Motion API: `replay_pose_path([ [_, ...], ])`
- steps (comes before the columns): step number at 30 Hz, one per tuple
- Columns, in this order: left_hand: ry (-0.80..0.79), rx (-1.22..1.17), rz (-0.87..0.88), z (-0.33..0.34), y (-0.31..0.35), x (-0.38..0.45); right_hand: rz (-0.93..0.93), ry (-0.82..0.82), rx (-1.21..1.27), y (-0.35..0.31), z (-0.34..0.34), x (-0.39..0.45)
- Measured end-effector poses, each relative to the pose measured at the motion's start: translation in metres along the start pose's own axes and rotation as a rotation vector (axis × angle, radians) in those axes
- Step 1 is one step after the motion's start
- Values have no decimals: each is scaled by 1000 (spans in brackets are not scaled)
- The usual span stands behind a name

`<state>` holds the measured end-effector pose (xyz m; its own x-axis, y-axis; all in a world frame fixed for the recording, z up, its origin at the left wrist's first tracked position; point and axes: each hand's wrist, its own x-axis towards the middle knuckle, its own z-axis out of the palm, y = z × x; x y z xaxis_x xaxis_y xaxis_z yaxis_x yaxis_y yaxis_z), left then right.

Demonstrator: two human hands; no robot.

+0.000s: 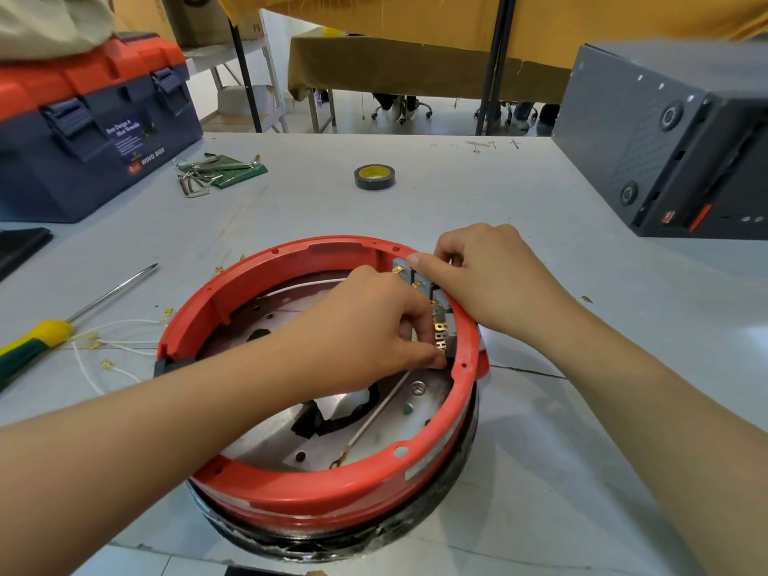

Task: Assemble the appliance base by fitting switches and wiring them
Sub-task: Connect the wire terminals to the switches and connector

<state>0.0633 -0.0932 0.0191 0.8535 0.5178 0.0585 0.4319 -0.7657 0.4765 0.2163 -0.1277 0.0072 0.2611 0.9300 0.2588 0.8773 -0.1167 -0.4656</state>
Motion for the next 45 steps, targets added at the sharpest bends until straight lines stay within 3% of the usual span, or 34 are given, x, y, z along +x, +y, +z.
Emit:
replay_pose_path([
  [20,-100,15,146,-9,-11,-2,3,-8,35,-1,-1,-1],
  [37,-151,-89,140,-14,-12,-2,4,-2,36,1,0,0],
  [45,-74,-10,150,-10,-10,-4,24,-17,50,1,1,0],
])
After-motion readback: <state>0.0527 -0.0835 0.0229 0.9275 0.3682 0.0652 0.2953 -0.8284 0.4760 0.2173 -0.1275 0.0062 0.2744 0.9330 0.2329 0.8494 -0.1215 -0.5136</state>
